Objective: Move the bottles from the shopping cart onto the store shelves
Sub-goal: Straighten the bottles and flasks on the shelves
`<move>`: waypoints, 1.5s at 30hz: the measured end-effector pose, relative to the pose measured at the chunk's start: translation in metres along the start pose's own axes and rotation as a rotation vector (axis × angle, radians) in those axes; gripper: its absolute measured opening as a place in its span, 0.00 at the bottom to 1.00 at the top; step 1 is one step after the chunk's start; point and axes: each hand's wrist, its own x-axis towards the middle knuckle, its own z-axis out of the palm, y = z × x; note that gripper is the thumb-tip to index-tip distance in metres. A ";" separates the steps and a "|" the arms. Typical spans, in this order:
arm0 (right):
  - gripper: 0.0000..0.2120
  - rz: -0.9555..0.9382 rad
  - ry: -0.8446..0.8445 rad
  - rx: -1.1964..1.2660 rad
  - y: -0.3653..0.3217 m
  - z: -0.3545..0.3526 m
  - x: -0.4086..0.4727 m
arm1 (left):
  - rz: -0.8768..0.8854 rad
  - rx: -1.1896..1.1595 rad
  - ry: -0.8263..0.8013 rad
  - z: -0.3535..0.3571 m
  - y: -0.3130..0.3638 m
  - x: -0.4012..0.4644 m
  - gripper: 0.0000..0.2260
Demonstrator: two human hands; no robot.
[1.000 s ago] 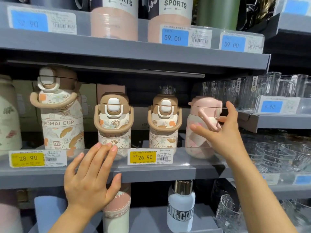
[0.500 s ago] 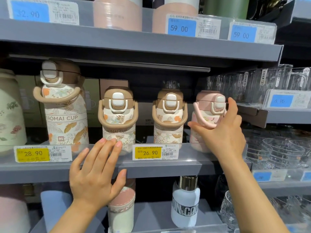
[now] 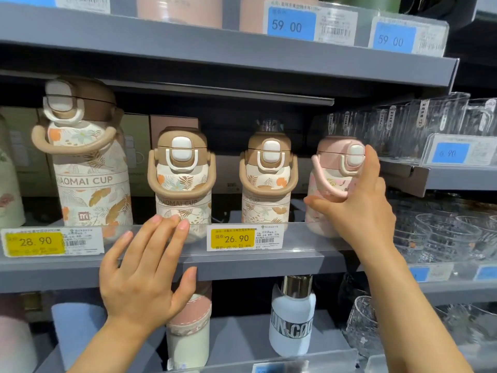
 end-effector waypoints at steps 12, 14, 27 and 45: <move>0.50 -0.116 0.196 0.206 0.001 0.003 -0.038 | -0.023 -0.060 0.001 0.003 0.000 -0.002 0.24; 0.44 -0.190 0.271 0.240 -0.006 0.007 -0.053 | -0.023 -0.073 -0.003 0.003 0.000 -0.004 0.24; 0.20 -0.407 0.126 0.340 -0.112 0.077 -0.186 | -0.090 -0.528 -0.334 -0.066 -0.037 -0.044 0.25; 0.13 -0.548 -1.065 0.763 -0.355 0.257 -0.449 | -1.412 -0.202 -0.536 -0.322 -0.328 -0.250 0.10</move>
